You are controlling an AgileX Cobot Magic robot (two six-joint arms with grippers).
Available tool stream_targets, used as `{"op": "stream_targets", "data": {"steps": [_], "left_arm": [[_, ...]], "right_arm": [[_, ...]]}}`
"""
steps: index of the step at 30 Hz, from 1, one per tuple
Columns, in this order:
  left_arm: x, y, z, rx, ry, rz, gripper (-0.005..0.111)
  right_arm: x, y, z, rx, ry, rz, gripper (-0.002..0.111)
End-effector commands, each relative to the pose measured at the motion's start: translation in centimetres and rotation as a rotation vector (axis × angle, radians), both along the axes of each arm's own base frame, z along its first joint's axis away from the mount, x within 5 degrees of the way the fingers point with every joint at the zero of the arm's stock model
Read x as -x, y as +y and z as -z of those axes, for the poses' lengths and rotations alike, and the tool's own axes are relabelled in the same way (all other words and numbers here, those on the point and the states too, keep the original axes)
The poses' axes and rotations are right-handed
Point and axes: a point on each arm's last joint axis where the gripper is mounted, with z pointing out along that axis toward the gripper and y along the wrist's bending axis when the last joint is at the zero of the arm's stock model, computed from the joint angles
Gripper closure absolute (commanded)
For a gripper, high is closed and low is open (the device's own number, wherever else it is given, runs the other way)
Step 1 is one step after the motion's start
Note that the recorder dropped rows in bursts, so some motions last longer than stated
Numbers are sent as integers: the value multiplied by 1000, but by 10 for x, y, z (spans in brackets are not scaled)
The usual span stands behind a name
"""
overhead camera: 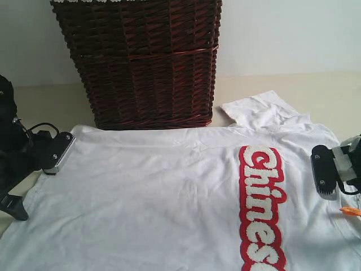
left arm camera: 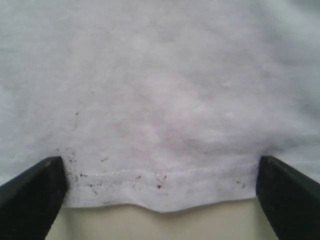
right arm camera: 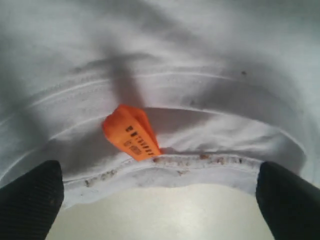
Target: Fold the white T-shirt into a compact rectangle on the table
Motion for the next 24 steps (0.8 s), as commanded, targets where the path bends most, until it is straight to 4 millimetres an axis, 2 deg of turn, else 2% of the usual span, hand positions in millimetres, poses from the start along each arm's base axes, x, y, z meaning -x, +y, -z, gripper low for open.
{"op": "stream_targets", "data": {"steps": [1,5,14,24], "left_arm": [[0,2,12,-7,9,-10,2],[0,2,12,-7,9,-10,2],[0,2,12,-7,9,-10,2],[0,2,12,-7,9,-10,2]], "right_arm": [[-1,-15,1,6,0,42,5],[-3,-22,1,-16,-17,64,5],[-2,-19,4,-45,6,51,5],[-2,-16,-2,-81,-26,47,5]]}}
